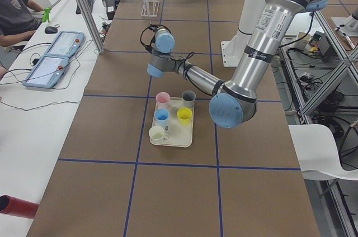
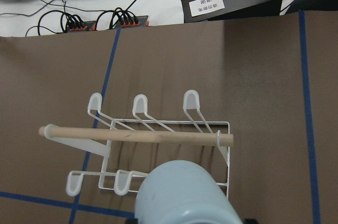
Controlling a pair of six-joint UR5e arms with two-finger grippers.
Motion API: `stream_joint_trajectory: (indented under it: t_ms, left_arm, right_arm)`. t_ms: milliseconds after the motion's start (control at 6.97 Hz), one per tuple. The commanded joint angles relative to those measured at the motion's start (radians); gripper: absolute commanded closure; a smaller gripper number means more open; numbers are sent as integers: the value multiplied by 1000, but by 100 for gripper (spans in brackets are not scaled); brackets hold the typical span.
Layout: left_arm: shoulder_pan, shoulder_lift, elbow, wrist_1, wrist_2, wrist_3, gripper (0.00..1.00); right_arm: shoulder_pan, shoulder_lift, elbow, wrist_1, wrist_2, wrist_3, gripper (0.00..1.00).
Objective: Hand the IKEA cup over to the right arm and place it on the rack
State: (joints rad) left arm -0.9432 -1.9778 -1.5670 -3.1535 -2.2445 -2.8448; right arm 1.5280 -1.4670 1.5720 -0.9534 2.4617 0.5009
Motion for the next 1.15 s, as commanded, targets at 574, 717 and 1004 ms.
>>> stream_joint_trajectory:
  t_ms: [574, 717, 1004]
  left_arm:
    - [-167, 170, -7, 223, -125, 820, 0]
    - [-183, 203, -7, 230, -130, 896, 0]
    - [-186, 217, -10, 247, -130, 927, 0]
  right_arm:
    - [-80, 23, 125, -496, -136, -338, 90]
    - [-81, 45, 100, -496, -136, -337, 90]
    - [-85, 115, 54, -498, -132, -326, 90]
